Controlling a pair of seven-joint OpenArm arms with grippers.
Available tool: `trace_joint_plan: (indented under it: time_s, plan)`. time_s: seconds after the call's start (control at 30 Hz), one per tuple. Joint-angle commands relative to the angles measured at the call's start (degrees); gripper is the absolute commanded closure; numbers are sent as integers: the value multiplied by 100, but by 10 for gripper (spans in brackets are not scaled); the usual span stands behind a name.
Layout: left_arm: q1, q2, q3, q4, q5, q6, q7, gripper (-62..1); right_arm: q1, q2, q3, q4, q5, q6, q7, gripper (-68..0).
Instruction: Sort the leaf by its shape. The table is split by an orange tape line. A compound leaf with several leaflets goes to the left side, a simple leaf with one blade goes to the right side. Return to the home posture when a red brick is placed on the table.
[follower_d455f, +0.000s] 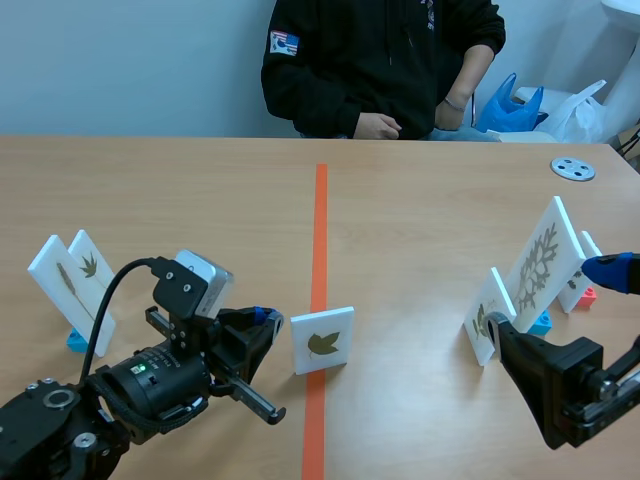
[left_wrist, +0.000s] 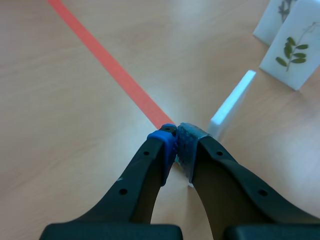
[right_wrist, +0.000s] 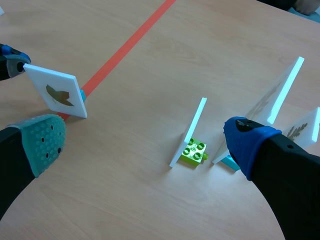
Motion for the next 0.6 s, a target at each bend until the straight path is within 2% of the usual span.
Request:
trace_joint_plan:
  time_s: [0.0, 0.23, 0.57]
  plan:
    - [133, -76, 11, 321, -37, -28, -83, -21, 81, 74, 74, 81, 17, -2, 70, -679]
    - [815, -387, -208, 1333, -44, -28, 83, -21, 81, 74, 74, 81, 17, -2, 68, -679]
    - [2350, -966, -1163, 3320, -81, -26, 599, -21, 81, 76, 74, 81, 17, -2, 68, -679]
